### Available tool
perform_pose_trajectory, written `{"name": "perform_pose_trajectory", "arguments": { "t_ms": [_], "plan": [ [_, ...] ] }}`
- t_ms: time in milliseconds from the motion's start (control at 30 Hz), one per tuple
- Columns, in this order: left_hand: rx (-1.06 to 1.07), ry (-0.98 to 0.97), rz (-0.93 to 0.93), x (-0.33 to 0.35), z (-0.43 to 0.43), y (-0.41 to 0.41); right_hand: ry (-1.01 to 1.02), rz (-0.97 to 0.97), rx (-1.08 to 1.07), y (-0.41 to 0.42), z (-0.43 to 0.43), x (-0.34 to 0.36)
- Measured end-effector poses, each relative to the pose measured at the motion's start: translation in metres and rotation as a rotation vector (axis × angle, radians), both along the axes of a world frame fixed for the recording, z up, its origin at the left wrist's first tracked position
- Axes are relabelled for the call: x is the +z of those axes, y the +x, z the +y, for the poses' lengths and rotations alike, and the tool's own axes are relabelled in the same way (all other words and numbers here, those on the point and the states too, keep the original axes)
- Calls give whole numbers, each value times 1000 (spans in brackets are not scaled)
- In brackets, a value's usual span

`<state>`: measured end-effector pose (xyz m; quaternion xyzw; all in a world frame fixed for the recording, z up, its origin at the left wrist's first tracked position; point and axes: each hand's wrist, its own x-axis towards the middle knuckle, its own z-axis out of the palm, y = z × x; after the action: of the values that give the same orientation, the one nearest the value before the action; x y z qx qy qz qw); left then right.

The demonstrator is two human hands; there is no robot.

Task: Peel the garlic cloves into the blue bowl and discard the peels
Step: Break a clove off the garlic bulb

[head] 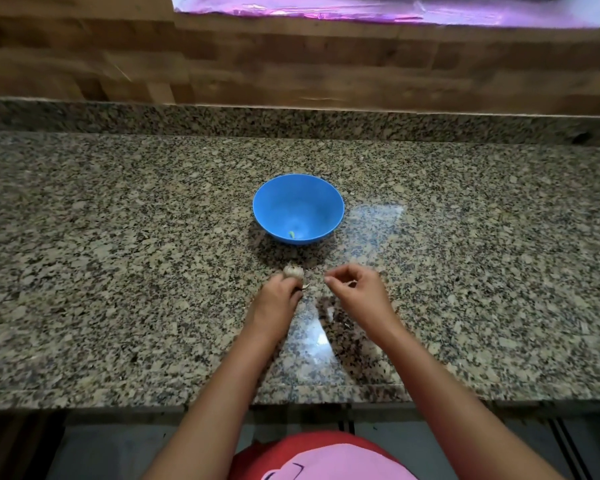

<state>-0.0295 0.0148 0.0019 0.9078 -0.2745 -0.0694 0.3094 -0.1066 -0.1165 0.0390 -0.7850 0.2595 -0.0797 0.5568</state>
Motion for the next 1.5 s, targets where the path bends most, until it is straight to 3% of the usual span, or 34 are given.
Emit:
{"name": "perform_pose_trajectory", "arguments": {
  "t_ms": [100, 233, 567, 833, 1033, 1167, 1233, 1267, 1333, 1400, 1500],
  "plan": [
    [-48, 53, -41, 1, -1, 0, -44, 67, 46, 4, -3, -10],
    [-23, -54, 13, 0, 2, -1, -299, 131, 251, 21, -4, -17],
    [49, -82, 11, -13, 27, -6, -813, 73, 584, 27, 4, -24],
    [-45, -29, -170, -32, 28, -29, -711, 212, 528, 10, -8, -12],
    [-56, -24, -175, -33, 28, -30, -853, 198, 579, 10, -7, -16],
    [-58, -26, -166, -31, 27, -32, -1010, 45, 602, -4, 1, -31],
    [-33, -108, -111, -24, 25, -34, -875, -13, 489, -9, 2, -40],
    [-2, -181, -60, -20, 22, -35, -698, -15, 350, -10, 3, -38],
    [107, -362, 162, -9, 14, -38, -97, 18, 45, -11, 5, -32],
    [223, -568, 462, 1, 6, -40, 412, -39, -97, -15, 13, -24],
    [276, -734, 597, 7, 1, -40, 688, -155, -131, -19, 22, -15]
  ]
}}
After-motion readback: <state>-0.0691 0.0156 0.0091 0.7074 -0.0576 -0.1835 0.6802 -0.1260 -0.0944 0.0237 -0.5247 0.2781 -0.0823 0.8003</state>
